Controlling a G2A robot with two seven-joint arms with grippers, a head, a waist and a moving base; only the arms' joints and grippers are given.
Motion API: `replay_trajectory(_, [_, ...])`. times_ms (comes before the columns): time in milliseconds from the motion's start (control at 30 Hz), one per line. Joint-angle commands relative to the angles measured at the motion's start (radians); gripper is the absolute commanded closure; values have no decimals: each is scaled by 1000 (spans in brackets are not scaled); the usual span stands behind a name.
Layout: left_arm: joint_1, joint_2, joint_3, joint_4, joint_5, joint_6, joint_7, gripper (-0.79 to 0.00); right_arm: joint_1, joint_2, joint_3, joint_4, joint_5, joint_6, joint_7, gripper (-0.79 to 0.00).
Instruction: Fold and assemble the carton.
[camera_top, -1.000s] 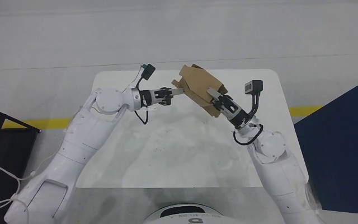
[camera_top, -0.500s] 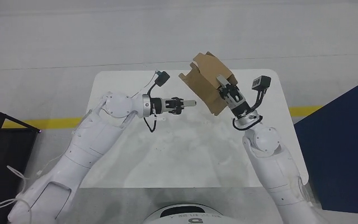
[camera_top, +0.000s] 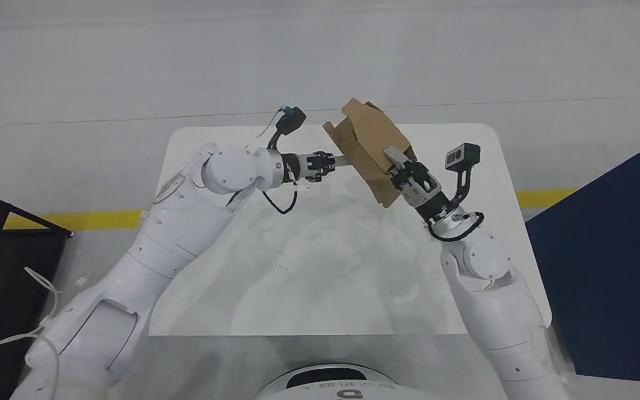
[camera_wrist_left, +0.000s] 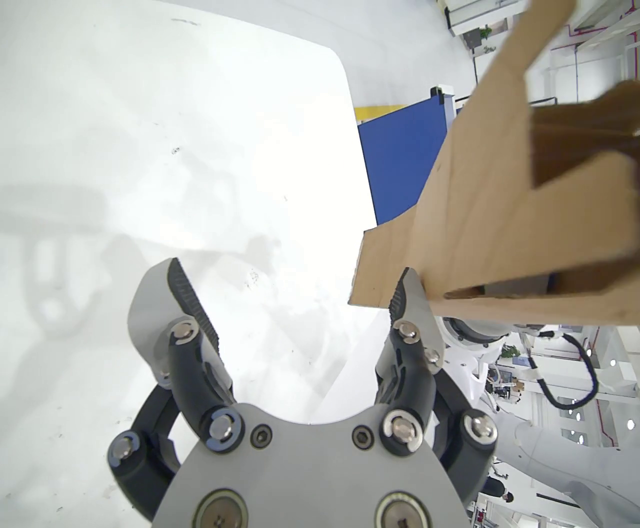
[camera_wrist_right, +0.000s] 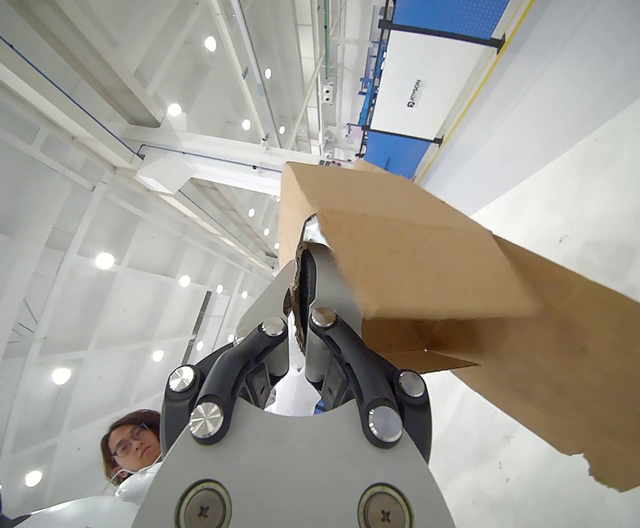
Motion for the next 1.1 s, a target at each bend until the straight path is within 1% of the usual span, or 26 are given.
replay_trajectory(0, [-3,-4,2,-1,1,4,3,-785,-7,3,6,-8,37,25,45,0])
replay_trajectory(333, [0,-17,0,6,1,8,16,-785,-27,13,26,-26,139,128,192,0])
replay_trajectory(600, [16,-21,-12,-2,-6,2,17,-785,-37,18,50,-31,216,165,226,0])
replay_trajectory(667, [22,-23,-16,-3,-19,-6,16,-785,-40,18,58,-26,225,157,213,0])
replay_trajectory(867, [71,-19,-51,-7,-73,-32,12,-785,-33,6,95,16,393,99,68,0])
replay_trajectory(1000, [120,-9,-83,-49,-98,-57,-10,-785,-22,0,109,51,483,99,7,0])
replay_trajectory(1067, [145,-5,-96,-79,-119,-90,-33,-785,-18,-3,113,60,513,102,-15,0])
